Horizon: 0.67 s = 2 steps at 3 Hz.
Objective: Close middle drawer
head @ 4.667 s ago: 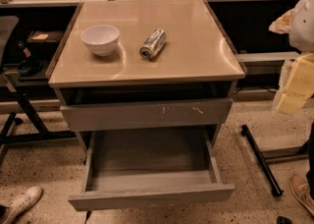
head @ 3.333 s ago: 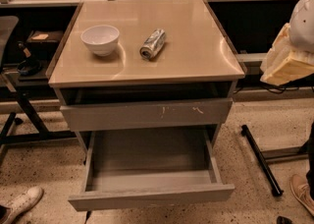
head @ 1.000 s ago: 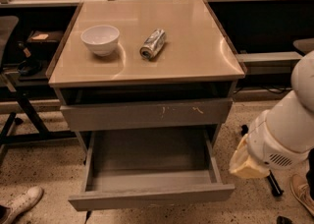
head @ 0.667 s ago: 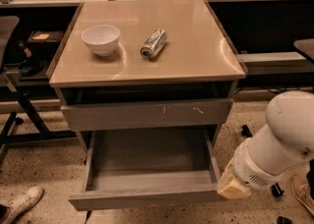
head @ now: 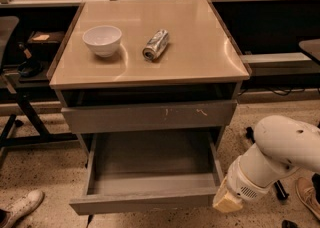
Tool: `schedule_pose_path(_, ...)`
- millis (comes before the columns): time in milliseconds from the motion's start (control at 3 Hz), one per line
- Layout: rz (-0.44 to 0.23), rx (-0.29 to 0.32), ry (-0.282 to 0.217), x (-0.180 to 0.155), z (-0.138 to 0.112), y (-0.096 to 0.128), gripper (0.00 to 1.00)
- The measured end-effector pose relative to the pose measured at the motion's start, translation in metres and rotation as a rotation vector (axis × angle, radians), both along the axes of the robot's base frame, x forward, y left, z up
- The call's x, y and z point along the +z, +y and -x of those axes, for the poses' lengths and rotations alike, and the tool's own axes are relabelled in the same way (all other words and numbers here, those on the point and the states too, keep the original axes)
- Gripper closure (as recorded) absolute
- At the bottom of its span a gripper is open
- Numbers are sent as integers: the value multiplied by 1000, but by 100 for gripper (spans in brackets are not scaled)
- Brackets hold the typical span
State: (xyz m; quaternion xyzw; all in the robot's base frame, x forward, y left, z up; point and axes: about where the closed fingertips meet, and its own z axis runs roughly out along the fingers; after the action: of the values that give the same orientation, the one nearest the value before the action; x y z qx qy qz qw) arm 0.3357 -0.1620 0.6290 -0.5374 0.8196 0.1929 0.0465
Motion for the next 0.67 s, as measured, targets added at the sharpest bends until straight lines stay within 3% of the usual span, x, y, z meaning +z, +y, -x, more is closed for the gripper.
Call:
schedule_pose_path(333, -17, -5, 51, -43, -2, 7, 100)
schedule_pose_path(667, -55, -60, 86, -104, -28, 11, 100)
